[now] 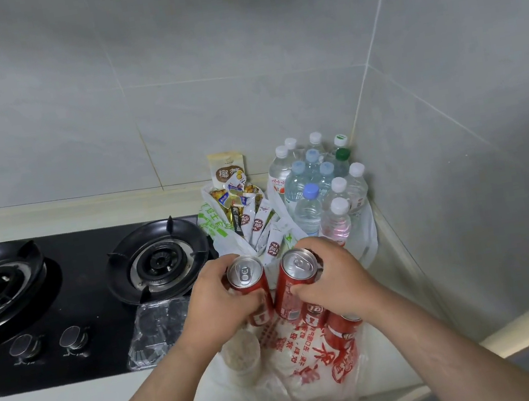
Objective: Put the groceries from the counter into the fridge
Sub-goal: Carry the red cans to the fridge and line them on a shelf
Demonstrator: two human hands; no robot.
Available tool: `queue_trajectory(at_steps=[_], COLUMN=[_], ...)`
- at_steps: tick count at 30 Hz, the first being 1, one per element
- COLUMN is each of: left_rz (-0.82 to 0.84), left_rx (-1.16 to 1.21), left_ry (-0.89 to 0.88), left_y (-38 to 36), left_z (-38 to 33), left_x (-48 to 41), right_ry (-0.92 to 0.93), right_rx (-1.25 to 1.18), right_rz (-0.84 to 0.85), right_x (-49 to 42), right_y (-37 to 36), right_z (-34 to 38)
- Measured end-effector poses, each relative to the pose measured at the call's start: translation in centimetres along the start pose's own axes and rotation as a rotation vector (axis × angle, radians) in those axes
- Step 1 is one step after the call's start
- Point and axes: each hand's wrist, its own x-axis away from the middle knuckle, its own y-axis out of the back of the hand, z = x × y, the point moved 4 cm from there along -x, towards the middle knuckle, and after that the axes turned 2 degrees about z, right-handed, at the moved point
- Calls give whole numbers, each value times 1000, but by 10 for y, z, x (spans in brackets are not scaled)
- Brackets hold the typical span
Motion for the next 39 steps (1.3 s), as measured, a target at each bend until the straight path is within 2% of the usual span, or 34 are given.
queue_trajectory(at_steps=[7,11,14,19,28,39], left_rz=[-87,-72,-59,-34,-121,-210], left_rx=[199,329,422,450,337,304], left_ry=[21,3,1,-17,-56,-58], left_y=[22,34,41,54,94,176], left_z=[-33,-50,-60,-75,-83,-53], left_x=[-7,-6,-7,-2,4,-5], right_ry=[-141,-112,-61,-22,48,51], right_rx=[-351,-610,-701,-692,-585,-474], right_rz=[-121,-146,-153,-133,-103,-102], right_x=[1,2,4,6,1,-31], right_y=[23,35,42,47,38,0], right_z=[19,37,52,70,97,144])
